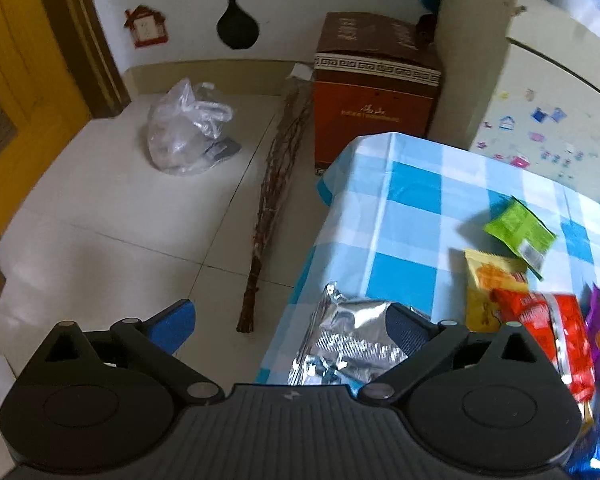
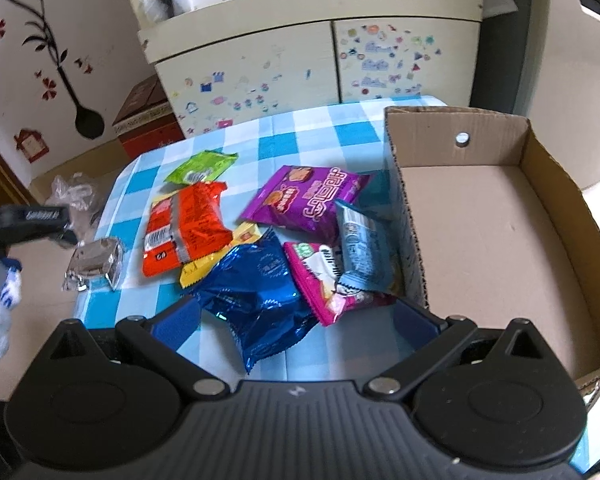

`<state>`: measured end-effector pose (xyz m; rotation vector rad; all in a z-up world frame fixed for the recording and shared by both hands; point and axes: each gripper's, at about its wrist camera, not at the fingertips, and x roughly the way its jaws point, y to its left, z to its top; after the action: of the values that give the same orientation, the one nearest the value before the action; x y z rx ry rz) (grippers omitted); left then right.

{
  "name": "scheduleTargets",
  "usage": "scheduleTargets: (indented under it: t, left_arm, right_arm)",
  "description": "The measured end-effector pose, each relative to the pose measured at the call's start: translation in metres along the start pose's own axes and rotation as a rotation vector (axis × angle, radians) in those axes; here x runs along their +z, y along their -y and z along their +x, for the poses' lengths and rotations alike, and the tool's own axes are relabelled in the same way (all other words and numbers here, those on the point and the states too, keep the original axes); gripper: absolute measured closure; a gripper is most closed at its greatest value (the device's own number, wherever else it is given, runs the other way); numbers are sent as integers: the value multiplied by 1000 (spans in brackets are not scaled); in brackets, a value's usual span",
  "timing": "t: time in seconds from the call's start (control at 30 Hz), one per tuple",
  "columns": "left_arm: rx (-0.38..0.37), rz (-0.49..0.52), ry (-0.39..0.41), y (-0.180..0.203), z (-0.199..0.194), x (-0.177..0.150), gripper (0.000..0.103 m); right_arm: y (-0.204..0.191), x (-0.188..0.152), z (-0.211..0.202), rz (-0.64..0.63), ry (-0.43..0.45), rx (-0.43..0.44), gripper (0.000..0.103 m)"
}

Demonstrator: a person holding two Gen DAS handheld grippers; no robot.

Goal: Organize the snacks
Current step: 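Move the left gripper toward the silver foil packet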

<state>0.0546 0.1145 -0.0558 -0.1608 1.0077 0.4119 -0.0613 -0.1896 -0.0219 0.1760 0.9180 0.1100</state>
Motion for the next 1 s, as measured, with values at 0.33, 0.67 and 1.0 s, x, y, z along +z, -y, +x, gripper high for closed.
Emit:
scheduleTargets:
  t: [0.33,0.67,1.0]
  left_arm:
    - [72,-99,-51,4,33,4,0]
    - [61,-34,-7,14,18,-15,0]
    - [-38,-145,-42,4,19,-20,0]
  right_arm:
    - [-7,-9,10,-51,-35,47,1]
    - [-6,-5,15,-26,-37,46,1]
    - [-1,-4,10,9,-22,50,1]
